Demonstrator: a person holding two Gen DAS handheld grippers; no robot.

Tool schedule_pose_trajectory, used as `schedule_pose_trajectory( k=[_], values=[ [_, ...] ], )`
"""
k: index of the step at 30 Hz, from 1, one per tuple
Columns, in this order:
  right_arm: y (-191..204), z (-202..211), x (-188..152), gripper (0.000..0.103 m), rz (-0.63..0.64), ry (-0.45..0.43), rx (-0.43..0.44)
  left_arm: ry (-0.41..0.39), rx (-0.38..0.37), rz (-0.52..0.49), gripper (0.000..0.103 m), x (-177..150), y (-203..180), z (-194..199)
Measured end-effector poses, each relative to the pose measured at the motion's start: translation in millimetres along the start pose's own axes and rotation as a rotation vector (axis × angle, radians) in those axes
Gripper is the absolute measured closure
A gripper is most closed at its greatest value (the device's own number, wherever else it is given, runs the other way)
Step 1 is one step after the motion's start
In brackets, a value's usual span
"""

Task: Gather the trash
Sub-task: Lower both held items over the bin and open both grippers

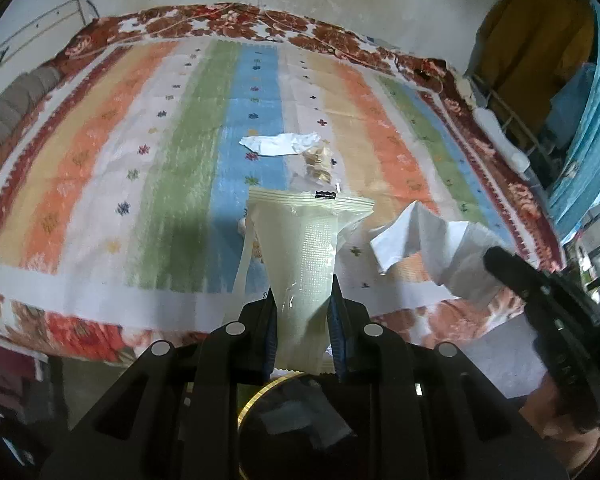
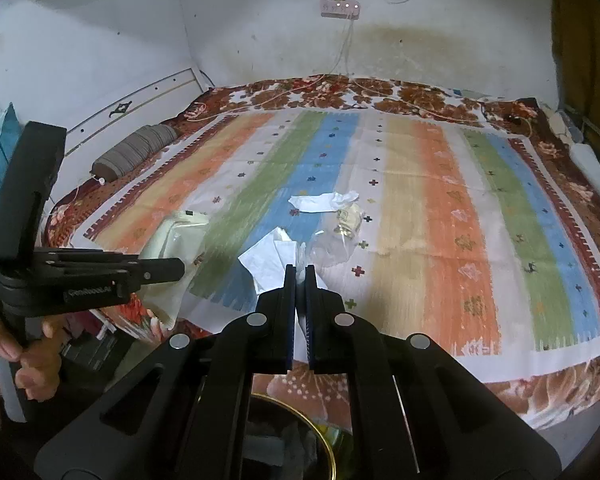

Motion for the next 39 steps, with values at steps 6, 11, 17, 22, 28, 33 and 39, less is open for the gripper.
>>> schedule_pose_trajectory(
  k=[6, 11, 17, 22, 28, 33, 39],
  values=[
    [11, 14, -16, 0.100, -0.004, -0.002, 0.027, -0.012, 0.007, -0.003, 0.082, -23, -7, 8],
    [16, 22, -33, 0.100, -0.020, 0.013, 0.044, -0.010, -0.049, 0.039, 0.082, -43, -10, 13],
    [18, 28, -57, 0.100, -0.038, 0.043, 0.048, -0.002, -0.079, 0.076, 0.082, -66, -11, 16],
    [22, 31, -75, 0.100, -0.050, 0.067, 0.054, -0.008, -0.078, 0.071, 0.082, -84, -15, 19],
    [24, 33, -93, 0.100, -0.071, 0.098, 0.065, 0.002, -0.087, 0.085, 0.082, -104, -15, 18],
    [27, 35, -109, 0.100, -0.089, 0.127, 0.079, 0.017, -0.086, 0.099, 0.082, -121, -13, 14],
    [33, 36, -130, 0.100, -0.106, 0.164, 0.097, 0.033, -0.070, 0.101, 0.082, -141, -13, 10]
  ],
)
Point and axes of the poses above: each gripper's, at about its wrist camera, not at the fingertips, and z roughly against the way its jaws point, y to its left, x to its top, the point moved 4 cm from there along -z, roughly the way its jaws point
